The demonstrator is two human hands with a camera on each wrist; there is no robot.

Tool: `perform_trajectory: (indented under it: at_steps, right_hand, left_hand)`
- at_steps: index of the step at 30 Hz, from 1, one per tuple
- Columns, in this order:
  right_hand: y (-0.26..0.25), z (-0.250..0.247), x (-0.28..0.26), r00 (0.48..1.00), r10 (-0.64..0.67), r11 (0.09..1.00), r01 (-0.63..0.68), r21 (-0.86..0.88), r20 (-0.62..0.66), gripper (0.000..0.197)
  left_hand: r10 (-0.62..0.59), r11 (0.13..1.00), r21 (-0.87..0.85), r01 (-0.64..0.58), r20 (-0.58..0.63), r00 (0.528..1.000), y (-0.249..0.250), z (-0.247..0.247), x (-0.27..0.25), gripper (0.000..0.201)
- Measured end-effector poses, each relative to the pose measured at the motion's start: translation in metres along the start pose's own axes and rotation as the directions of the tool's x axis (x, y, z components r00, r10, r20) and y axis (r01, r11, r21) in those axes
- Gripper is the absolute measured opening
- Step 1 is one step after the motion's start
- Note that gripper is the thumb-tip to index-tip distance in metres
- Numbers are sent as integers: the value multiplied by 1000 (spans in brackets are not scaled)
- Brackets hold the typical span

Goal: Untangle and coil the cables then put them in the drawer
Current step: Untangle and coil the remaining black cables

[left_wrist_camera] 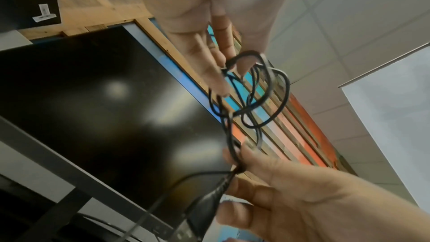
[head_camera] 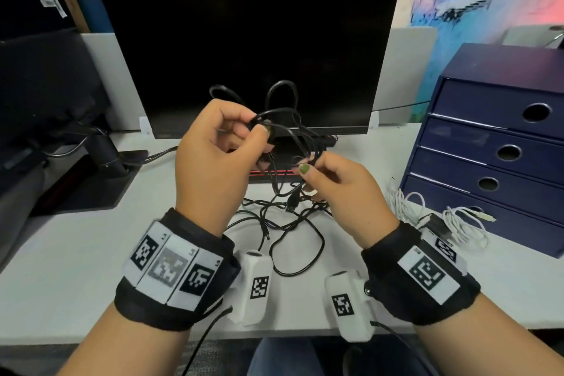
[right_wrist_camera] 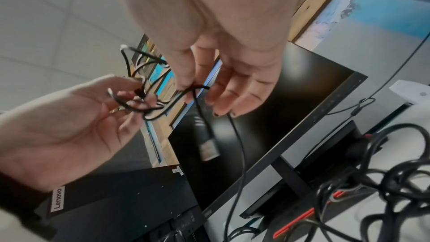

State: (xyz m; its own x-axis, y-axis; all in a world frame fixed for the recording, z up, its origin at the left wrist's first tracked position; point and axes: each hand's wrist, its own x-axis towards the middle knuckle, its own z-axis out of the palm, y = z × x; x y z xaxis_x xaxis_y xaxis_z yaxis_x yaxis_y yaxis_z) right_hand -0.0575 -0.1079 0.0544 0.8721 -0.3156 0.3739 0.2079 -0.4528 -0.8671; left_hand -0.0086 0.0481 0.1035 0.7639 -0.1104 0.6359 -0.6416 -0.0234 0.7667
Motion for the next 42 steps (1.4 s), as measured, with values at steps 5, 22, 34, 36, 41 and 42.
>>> perform_trajectory:
  at_steps: [5, 22, 34, 36, 41, 42]
  right_hand:
    - [9, -18, -5, 988, 139, 987, -132, 95, -67, 13]
    - [18, -37, -16, 978, 130, 989, -115, 98, -166, 10]
    - [25, -53, -18, 960, 231, 971, -216, 103, -160, 22]
    - [16, -45, -22, 975, 209, 972, -199, 125, -75, 27]
    - [16, -23, -32, 987, 153, 988, -152, 12, -41, 10]
    - [20, -19, -34, 983, 182, 983, -182, 0, -15, 15]
  left_hand:
    - [26, 956, 292, -23, -8, 1000, -18, -2, -1, 23]
    - [44, 791, 524, -315, 465, 884, -34, 8, -24, 34]
    - [-87, 851, 524, -23, 184, 979, -29, 6, -16, 18]
    - [-116, 861, 509, -4, 204, 972, -26, 13, -19, 15]
    - [-211, 947, 274, 167, 144, 967, -22, 22, -20, 15]
    - [-232, 955, 220, 200, 133, 964, -21, 22, -19, 15]
